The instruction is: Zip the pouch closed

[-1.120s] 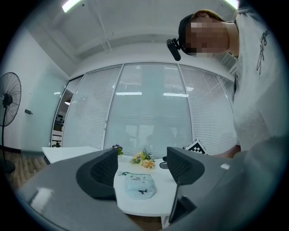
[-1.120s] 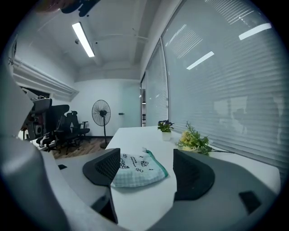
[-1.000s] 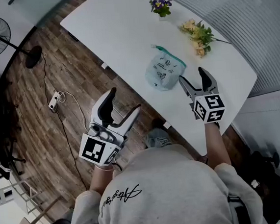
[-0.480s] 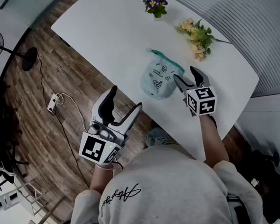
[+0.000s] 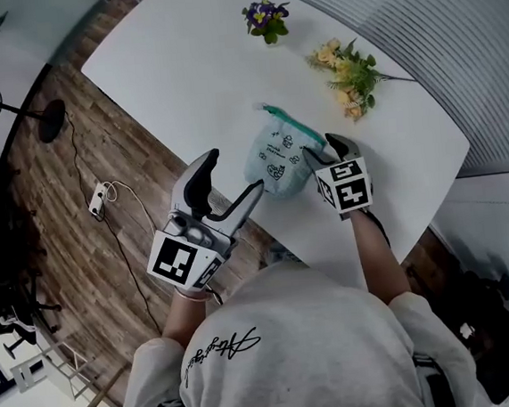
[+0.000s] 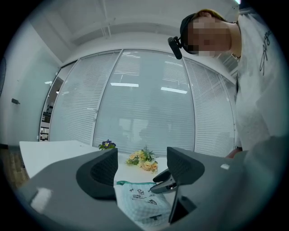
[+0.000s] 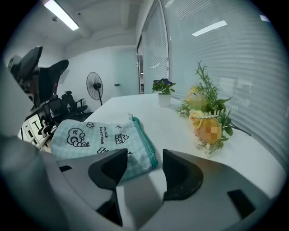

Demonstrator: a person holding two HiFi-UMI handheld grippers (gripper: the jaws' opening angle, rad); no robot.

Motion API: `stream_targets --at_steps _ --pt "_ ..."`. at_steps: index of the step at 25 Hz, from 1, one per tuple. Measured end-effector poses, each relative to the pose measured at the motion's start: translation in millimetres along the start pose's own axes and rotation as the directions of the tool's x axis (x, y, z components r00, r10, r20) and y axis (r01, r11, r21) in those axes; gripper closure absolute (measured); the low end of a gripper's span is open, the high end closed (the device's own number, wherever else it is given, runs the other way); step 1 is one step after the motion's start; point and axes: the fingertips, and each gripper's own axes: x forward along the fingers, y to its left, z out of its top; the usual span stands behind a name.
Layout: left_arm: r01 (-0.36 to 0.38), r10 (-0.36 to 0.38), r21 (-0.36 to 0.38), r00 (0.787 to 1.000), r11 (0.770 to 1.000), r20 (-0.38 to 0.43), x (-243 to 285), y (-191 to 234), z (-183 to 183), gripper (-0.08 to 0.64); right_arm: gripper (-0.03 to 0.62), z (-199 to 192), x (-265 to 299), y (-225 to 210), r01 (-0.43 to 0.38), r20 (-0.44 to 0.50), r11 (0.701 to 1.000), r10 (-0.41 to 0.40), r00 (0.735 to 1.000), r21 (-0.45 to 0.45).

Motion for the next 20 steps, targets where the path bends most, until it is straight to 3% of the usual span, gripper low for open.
stream_targets --at_steps 8,10,15,20 --pt "0.059 -0.059 0.045 0.998 0.997 0.003 33.4 -2.6 9.6 0.232 0.401 -3.2 4.6 4.4 0.007 -0.058 0.999 -0.010 0.998 -0.053" --pt "0.077 -0.077 0.036 0.997 0.996 -0.005 36.1 1.2 7.8 0.232 0.497 -4.1 4.3 4.9 0.021 -0.065 0.998 -0.026 0.998 -0.065" --pt "0.140 -0.139 0.034 0.990 0.990 -0.030 48.0 17.2 4.7 0.232 0.511 -2.7 3.8 5.5 0.065 -0.074 0.995 -0.071 0.995 -0.077" --pt "0.210 -0.208 0.034 0.976 0.977 -0.062 55.7 30.7 -2.9 0.232 0.522 -3.4 4.4 6.0 0.088 -0.064 0.996 -0.089 0.994 -0.017"
